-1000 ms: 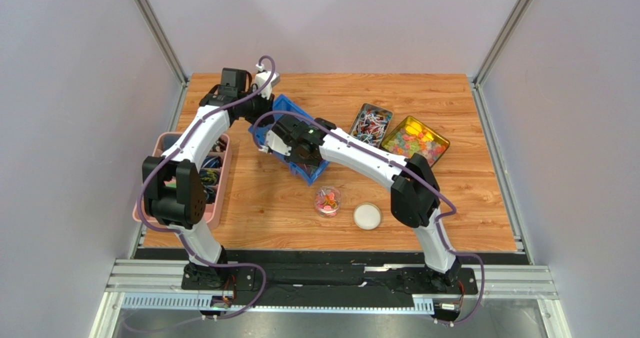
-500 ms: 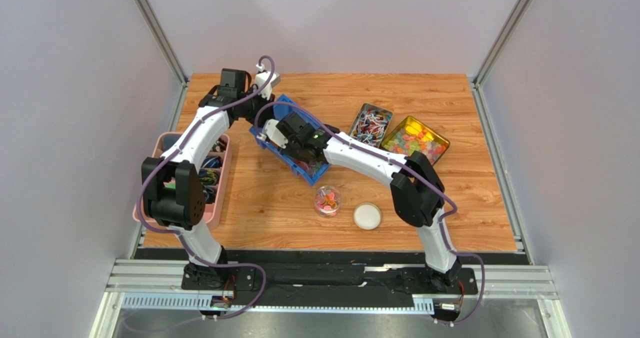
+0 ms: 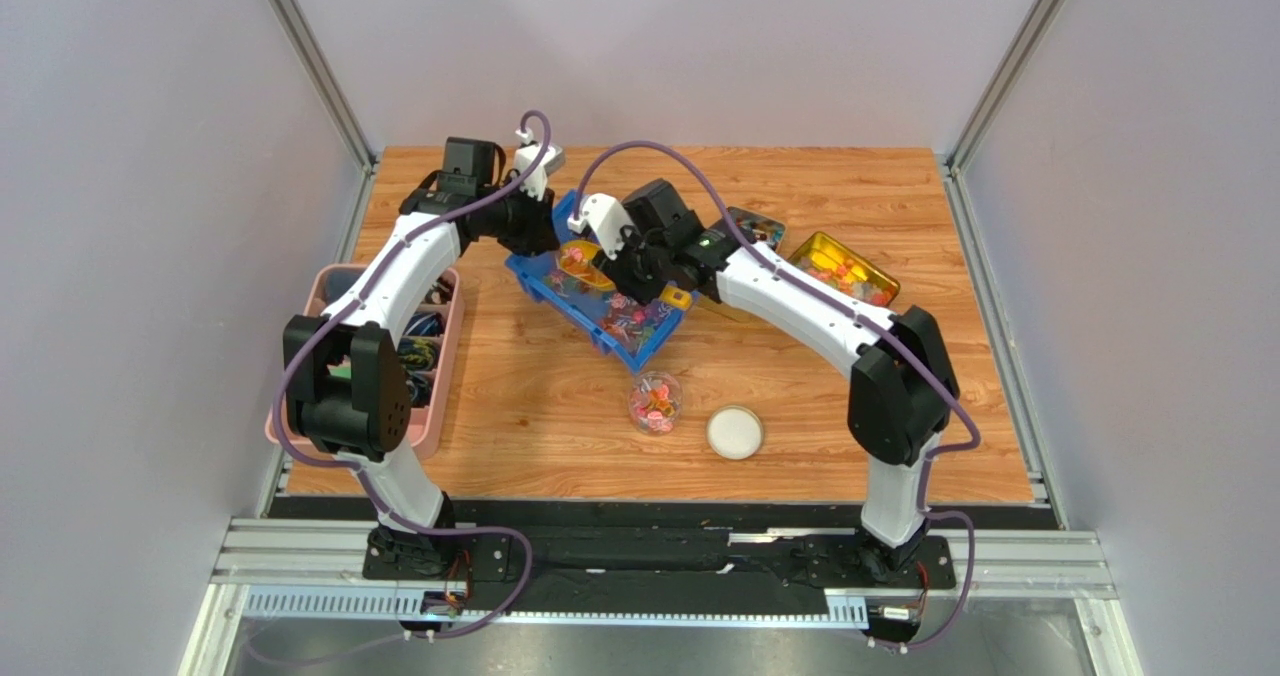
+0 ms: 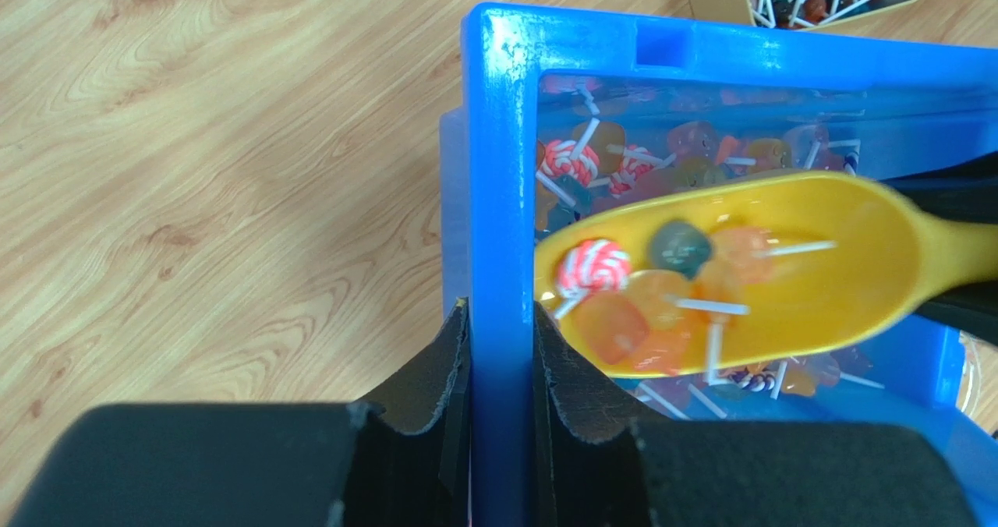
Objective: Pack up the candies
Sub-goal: Scoop the fake candies from the storage box.
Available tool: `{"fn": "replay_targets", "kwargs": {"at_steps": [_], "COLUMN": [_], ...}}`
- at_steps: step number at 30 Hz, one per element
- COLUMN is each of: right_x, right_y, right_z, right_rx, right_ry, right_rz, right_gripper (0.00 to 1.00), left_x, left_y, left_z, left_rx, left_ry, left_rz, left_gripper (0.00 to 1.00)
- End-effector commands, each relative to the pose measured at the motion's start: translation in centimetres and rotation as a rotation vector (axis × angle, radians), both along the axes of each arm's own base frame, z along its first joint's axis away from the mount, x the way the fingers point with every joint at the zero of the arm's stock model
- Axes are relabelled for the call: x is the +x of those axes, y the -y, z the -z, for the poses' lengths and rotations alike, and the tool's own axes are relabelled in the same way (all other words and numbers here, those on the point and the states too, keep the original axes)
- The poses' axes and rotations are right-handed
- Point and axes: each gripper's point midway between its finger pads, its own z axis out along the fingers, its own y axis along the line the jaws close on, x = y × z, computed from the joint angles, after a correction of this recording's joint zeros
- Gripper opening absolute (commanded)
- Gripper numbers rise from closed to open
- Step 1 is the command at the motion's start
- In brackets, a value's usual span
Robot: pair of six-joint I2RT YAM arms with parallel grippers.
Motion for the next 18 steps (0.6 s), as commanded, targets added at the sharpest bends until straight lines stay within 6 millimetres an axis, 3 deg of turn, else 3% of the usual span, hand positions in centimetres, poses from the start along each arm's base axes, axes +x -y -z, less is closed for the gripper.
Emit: {"fn": "replay_targets", "kwargs": {"at_steps": [1, 13, 18], "right_x": [0.1, -2.5, -3.5], "right_y": [0.6, 3.5, 5.2], "right_z": [-7.1, -7.9, -10.0], "right_rx": [0.165, 0.183, 0.214], "right_ry": [0.098, 0.091, 0.118], "right_rz": [-0.039, -0.086, -0.087], "right_gripper": [0.0, 0.0, 0.0], "left_x": [-0.3, 1.2, 1.4], "left_y": [1.7, 0.8, 0.9], "left_z": [-4.7, -5.1, -4.4], "left_rx": [-0.107, -0.15, -0.153], "left_ry": [0.08, 0.043, 0.012], "left_rz": [0.056, -0.002, -0.002], "left_gripper": [0.0, 0.0, 0.0]}}
